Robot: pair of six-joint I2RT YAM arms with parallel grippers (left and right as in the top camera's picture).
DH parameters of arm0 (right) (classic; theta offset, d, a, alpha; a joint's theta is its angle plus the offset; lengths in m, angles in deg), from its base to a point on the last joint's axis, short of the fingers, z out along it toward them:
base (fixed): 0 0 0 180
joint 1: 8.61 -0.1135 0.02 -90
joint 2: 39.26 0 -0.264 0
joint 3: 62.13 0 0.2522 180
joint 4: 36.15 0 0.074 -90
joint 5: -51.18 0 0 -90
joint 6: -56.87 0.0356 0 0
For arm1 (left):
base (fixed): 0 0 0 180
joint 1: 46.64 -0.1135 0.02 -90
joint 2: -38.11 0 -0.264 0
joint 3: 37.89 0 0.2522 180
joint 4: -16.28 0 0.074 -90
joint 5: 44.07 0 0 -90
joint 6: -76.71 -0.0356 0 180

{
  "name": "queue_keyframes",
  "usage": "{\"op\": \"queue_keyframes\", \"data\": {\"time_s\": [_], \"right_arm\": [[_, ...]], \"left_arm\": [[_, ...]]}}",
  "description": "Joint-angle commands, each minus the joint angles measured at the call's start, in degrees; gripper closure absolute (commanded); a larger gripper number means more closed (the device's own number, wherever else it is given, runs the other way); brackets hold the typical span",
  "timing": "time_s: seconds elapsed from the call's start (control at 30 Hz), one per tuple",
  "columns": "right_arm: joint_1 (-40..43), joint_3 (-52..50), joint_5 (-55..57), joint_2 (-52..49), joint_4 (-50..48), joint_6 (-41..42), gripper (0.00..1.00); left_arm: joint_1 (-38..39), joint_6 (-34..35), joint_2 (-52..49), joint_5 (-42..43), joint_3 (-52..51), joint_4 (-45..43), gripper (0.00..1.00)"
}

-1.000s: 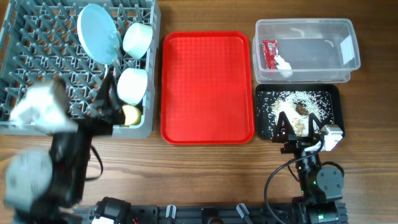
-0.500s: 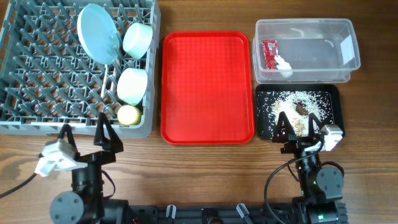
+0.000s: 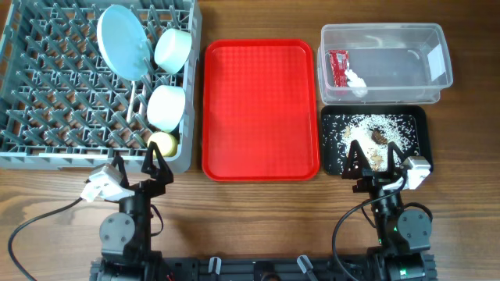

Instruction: Sort waste into correct bins and load items into the dishwasher rack

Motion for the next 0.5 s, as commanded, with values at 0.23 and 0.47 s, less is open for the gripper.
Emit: {"op": "queue_keyframes", "data": {"time_s": [0.23, 0.47], "right_arm": [[0.3, -0.1, -0.1, 0.6, -0.2, 0.4, 0.00], [0.3, -0.1, -0.1, 0.6, -0.2, 0.4, 0.00]], "left_arm": [[0.4, 0.7, 0.6, 0.1, -6.0, -8.2, 0.00], [0.4, 0.7, 0.6, 0.1, -6.0, -8.2, 0.00]]}}
